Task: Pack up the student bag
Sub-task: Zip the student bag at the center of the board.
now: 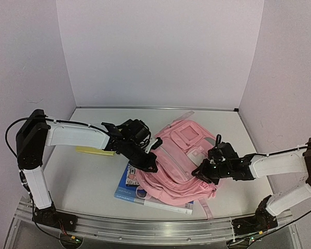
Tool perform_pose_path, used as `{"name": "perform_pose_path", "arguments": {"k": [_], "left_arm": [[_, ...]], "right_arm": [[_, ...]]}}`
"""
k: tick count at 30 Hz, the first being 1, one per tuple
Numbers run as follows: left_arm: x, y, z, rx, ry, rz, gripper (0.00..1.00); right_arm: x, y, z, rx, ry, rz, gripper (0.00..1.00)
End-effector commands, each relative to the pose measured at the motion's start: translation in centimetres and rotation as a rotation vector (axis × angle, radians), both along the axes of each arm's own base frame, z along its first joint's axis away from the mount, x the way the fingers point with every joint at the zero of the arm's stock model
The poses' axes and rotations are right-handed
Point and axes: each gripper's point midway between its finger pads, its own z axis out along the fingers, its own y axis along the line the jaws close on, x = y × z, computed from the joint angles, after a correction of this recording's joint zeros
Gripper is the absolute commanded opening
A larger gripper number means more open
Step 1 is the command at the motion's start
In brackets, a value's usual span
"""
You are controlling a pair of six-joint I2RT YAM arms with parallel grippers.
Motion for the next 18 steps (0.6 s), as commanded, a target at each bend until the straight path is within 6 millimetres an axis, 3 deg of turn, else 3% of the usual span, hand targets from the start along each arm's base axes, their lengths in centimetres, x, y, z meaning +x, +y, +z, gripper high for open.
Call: {"name": "perform_pose_path", "arguments": {"k": [1, 3, 8, 13, 18], "left_arm": [[-0.2, 0.3, -0.3, 0.064, 0.012, -0.043, 0.0], [-0.7, 0.6, -0.5, 0.098, 0.021, -0.066, 0.0], [-2.6, 0.5, -0.2, 0.117, 0.059, -0.127, 0.0], [-5.3, -1.0, 1.5, 0.04, 0.126, -0.212, 0.0], [-6.2, -0.3, 2.8, 0.05, 0.132, -0.246, 0.0]], "right_arm": [[0.6, 1.7, 0.5, 0.113, -0.004, -0.039, 0.07], [1.1, 1.1, 0.6, 0.109, -0.017, -0.085, 0.0], [2.0, 0.0, 1.4, 0.107, -0.06, -0.171, 0.0], [2.4, -0.5, 1.6, 0.097, -0.075, -0.209, 0.0], [2.7, -1.3, 1.2, 0.065, -0.083, -0.242, 0.0]]}}
